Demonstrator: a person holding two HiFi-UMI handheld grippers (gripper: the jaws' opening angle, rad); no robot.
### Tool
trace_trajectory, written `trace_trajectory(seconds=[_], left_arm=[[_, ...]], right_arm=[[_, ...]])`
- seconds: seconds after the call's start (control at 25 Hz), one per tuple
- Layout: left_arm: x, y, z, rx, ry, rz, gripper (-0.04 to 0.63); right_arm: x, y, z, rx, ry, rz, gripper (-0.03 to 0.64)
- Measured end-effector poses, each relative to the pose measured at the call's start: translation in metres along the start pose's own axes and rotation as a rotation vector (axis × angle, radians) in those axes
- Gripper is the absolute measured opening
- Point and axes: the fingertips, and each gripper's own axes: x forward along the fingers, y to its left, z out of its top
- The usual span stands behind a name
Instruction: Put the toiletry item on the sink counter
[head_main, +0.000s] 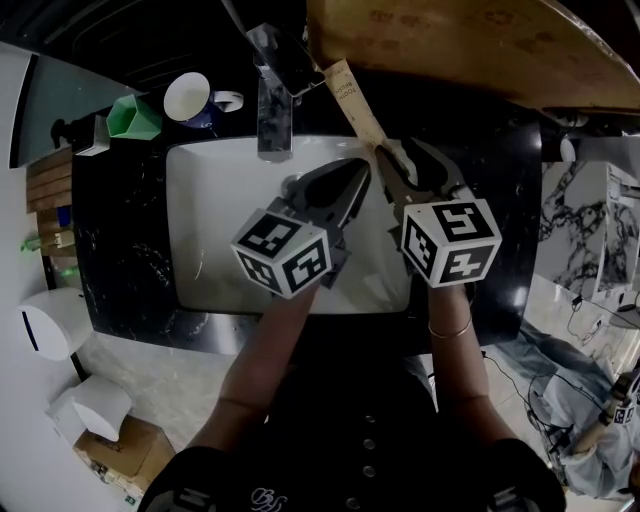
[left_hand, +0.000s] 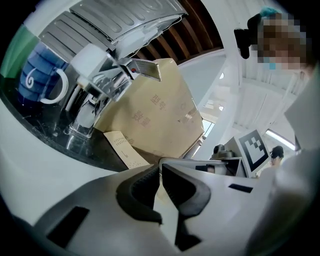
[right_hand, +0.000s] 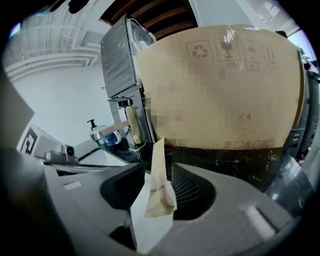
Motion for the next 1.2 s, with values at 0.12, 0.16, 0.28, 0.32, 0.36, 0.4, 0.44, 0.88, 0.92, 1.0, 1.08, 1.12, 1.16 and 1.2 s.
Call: trace_trajectory(seconds=[0.12,0.16,0.28,0.32,0.36,0.4,0.44,0.88,0.92,1.0,1.08,1.12,1.16,1.2], left_arm=[[-0.004,-0.010,0.004,0.013,-0.011,-0.006,0.024],[-0.006,-0.014,0.005,0.017,-0.014,-0.009,0.023],[-0.011,-0.026,0.008,0.035,-0.028,-0.012,0.023],[-0.014,-0.029,0.010,0.041,-0.034,-0.011,0.023],[-0.017,-0.032,0.011,0.045,-0.039,-0.009,0.024],[-0.020,-0.034,0.012,0.050,-0.045,-0.006,0.023],[-0.024,-0.037,0.013,0.057,-0.050,-0.002,0.023],[-0.063,-0.079,0.025,0.161,-0.107,0.029,0.025],[-0.066,-0.081,0.025,0.172,-0.108,0.035,0.025],[-0.073,-0.086,0.026,0.190,-0.113,0.045,0.024],[-0.080,-0.090,0.028,0.201,-0.124,0.052,0.025],[-0.082,-0.093,0.029,0.206,-0.129,0.054,0.024],[-0.085,-0.095,0.029,0.212,-0.131,0.056,0.025],[-0.086,-0.097,0.029,0.219,-0.131,0.058,0.024]], right_arm=[[-0.010,0.007,0.005,-0.002,-0.027,0.024,0.158],[-0.014,0.010,0.007,-0.004,-0.035,0.031,0.158],[-0.026,0.016,0.012,-0.012,-0.061,0.052,0.156],[-0.030,0.018,0.014,-0.014,-0.072,0.061,0.156],[-0.034,0.021,0.017,-0.015,-0.084,0.069,0.156],[-0.039,0.023,0.018,-0.014,-0.097,0.076,0.156],[-0.043,0.026,0.019,-0.014,-0.108,0.082,0.156],[-0.095,0.055,0.029,-0.050,-0.186,0.169,0.121],[-0.099,0.056,0.030,-0.061,-0.192,0.172,0.117],[-0.107,0.059,0.032,-0.077,-0.204,0.181,0.097],[-0.115,0.063,0.035,-0.081,-0.223,0.191,0.088],[-0.119,0.065,0.036,-0.081,-0.233,0.197,0.071],[-0.122,0.067,0.037,-0.081,-0.241,0.204,0.066],[-0.125,0.069,0.038,-0.082,-0.248,0.211,0.063]])
